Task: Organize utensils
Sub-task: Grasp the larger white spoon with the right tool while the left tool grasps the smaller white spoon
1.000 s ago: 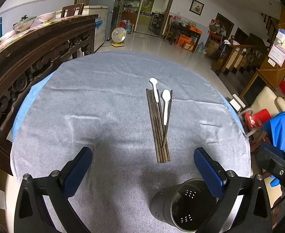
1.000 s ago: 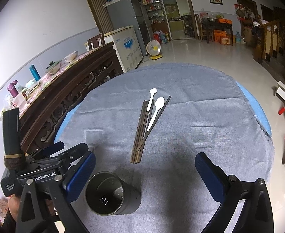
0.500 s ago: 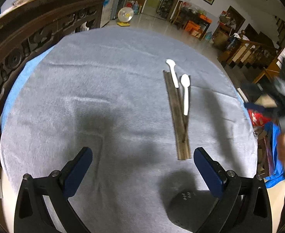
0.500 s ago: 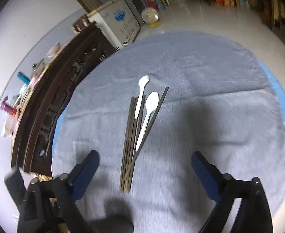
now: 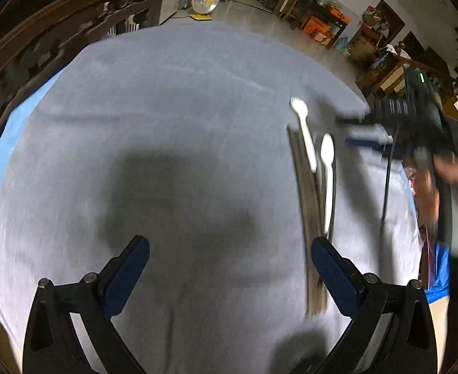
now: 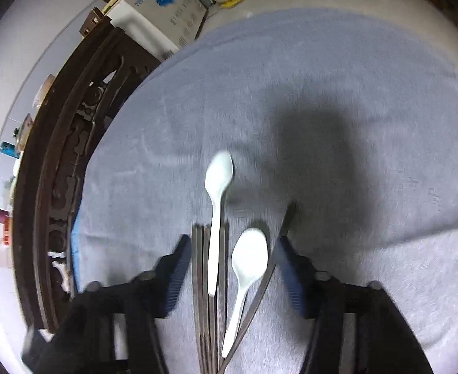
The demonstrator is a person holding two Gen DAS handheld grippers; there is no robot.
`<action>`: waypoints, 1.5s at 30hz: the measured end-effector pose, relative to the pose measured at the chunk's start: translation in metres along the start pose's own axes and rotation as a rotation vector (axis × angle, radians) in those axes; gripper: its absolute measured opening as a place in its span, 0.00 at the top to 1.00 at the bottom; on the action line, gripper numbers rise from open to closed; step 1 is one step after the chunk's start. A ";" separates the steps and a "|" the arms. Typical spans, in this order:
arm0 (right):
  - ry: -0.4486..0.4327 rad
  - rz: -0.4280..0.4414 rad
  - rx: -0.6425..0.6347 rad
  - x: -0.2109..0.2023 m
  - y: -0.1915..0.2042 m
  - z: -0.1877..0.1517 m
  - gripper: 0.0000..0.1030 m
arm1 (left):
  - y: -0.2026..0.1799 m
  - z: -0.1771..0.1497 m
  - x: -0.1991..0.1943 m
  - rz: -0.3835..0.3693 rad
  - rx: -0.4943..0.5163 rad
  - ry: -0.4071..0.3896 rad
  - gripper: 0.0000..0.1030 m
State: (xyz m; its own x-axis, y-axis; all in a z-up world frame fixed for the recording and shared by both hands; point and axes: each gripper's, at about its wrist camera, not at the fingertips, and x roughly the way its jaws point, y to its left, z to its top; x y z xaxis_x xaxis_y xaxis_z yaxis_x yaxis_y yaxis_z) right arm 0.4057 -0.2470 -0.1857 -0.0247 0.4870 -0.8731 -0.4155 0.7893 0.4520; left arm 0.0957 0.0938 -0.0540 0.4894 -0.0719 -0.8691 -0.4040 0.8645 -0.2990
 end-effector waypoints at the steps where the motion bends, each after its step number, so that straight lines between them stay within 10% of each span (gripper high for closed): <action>1: 0.013 0.016 -0.003 0.003 -0.001 -0.001 0.57 | -0.003 0.010 0.003 0.001 -0.003 -0.007 0.01; 13: 0.081 -0.065 -0.139 0.035 0.009 -0.003 0.71 | -0.030 0.073 0.033 0.022 0.000 0.012 0.01; 23: -0.040 0.141 -0.028 -0.027 -0.038 -0.025 0.71 | -0.088 0.136 0.093 0.043 0.035 0.109 0.03; 32: -0.041 0.145 0.002 -0.059 -0.085 -0.064 0.71 | -0.123 0.170 0.155 0.142 0.054 0.267 0.21; 37: -0.007 0.079 -0.016 -0.051 -0.087 -0.067 0.71 | -0.128 0.174 0.175 0.168 0.064 0.371 0.72; 45: 0.042 0.002 -0.069 -0.044 -0.084 -0.073 0.71 | -0.102 0.166 0.156 0.154 0.105 0.371 0.90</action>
State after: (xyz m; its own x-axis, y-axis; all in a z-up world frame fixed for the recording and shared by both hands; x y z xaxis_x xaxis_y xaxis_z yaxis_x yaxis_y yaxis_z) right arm 0.3751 -0.3616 -0.1988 -0.0631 0.4711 -0.8798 -0.4770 0.7601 0.4412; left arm 0.3411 0.0769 -0.0934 0.1098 -0.0956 -0.9893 -0.3602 0.9239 -0.1293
